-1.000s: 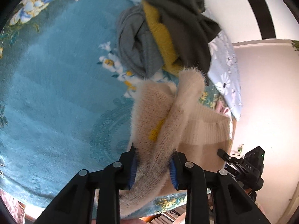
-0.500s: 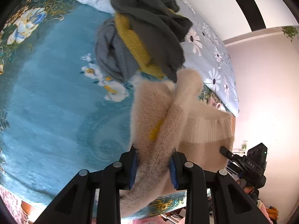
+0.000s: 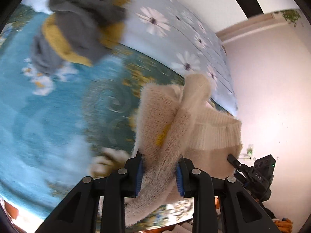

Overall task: Fold clothes
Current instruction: 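Carry the folded sweater with both grippers onto the pink garment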

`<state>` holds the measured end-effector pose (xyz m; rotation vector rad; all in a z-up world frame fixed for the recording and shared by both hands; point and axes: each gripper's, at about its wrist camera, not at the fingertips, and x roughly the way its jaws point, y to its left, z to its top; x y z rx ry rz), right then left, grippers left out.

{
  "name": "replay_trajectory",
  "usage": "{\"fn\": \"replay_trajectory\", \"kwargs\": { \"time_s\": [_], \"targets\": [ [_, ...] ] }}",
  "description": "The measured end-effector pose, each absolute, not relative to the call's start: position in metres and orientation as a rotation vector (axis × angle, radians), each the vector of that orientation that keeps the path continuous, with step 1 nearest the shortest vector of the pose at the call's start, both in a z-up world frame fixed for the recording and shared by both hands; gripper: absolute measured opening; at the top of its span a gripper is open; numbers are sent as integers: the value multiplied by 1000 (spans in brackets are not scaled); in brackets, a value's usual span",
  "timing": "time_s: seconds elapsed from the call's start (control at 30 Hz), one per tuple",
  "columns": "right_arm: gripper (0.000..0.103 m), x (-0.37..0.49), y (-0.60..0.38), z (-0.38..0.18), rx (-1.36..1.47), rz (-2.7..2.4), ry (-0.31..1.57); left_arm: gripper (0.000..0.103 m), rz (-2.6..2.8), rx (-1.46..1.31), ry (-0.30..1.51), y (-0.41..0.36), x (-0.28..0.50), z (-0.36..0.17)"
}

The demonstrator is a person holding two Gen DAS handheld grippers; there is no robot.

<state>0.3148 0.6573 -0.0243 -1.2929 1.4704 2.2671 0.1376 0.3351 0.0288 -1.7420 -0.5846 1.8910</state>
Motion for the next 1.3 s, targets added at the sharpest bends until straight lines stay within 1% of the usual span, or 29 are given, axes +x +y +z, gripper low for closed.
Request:
{"fn": "replay_trajectory", "kwargs": {
  "time_s": [0.13,0.3,0.4,0.6,0.67,0.8,1.0,1.13,1.3],
  "targets": [
    [32,351,718,-17,-1226,2236,1473,29,1813,-1764,-517,416,134,33],
    [32,382,779,-14,-1136,2183,1510,29,1746,-1789,-467,488,118,31],
    [32,385,811,-16,-1122,2161,1515,29,1716,-1815,-437,526,103,28],
    [32,365,871,-29,-1112,2130,1539,29,1667,-1881,-473,575,67,10],
    [32,351,889,-33,-1124,2136,1532,29,1666,-1889,-471,586,55,4],
    [32,327,919,-46,-1143,2140,1530,29,1666,-1912,-537,603,30,-16],
    [32,300,949,-84,-1223,2098,1517,29,1690,-1993,-561,613,10,-54],
    [32,299,956,-120,-1297,2020,1497,30,1705,-2060,-589,607,9,-83],
    [32,312,965,-146,-1288,1966,1528,31,1713,-2117,-650,597,8,-109]
  ]
}}
